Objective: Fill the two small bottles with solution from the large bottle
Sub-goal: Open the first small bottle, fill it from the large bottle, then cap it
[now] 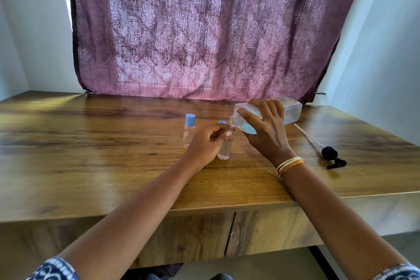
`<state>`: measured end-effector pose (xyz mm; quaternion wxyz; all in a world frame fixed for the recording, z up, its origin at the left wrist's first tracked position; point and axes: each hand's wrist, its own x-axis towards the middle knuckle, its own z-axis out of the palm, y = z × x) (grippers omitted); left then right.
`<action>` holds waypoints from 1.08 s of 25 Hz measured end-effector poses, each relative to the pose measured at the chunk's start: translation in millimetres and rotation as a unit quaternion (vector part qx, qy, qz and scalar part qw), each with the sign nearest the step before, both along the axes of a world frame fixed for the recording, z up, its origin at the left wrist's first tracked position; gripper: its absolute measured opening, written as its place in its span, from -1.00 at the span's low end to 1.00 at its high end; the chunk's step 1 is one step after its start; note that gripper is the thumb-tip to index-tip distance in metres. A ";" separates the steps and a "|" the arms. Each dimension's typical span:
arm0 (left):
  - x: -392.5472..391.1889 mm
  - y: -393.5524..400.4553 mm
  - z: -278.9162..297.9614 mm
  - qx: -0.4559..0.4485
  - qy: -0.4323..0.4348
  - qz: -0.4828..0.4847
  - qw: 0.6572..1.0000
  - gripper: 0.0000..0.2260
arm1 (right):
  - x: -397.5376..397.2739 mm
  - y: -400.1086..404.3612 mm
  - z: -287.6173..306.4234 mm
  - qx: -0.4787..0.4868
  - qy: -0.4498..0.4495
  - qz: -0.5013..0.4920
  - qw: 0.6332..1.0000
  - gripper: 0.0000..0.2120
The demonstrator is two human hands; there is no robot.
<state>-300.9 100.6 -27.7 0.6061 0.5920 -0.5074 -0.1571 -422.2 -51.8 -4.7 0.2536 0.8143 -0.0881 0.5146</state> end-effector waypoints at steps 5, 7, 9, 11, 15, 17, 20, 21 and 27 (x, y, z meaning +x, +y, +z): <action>0.4 0.9 0.0 0.004 -0.003 -0.006 1.000 -0.81 | 0.1 0.8 0.0 -0.004 -0.004 0.001 1.000 -0.54; -0.1 1.8 0.8 0.002 -0.007 -0.006 1.000 -0.81 | 0.0 0.9 0.0 -0.005 -0.003 0.000 1.000 -0.53; -1.0 2.4 1.7 0.005 -0.006 -0.003 1.000 -0.80 | -0.1 1.2 0.0 -0.008 -0.005 0.001 1.000 -0.53; -1.1 2.7 1.7 0.008 -0.004 -0.001 1.000 -0.80 | -0.2 0.9 0.5 -0.007 -0.003 -0.001 1.000 -0.53; -0.8 1.8 0.9 0.010 0.004 -0.004 1.000 -0.80 | 0.2 1.6 0.2 -0.008 -0.001 -0.003 1.000 -0.49; -0.6 2.0 1.0 0.011 0.006 -0.006 1.000 -0.81 | 0.1 1.9 0.4 -0.012 0.000 -0.002 1.000 -0.50; 0.8 1.4 -0.2 0.009 0.006 -0.008 1.000 -0.82 | 0.1 1.8 0.2 -0.014 0.000 -0.004 1.000 -0.49; 0.8 1.4 -0.4 0.009 0.007 -0.007 1.000 -0.82 | 0.1 1.4 0.1 -0.013 0.000 -0.004 1.000 -0.48; 0.1 1.6 0.4 0.003 0.008 -0.016 1.000 -0.81 | 1.0 0.7 -0.7 -0.013 -0.008 0.005 1.000 -0.52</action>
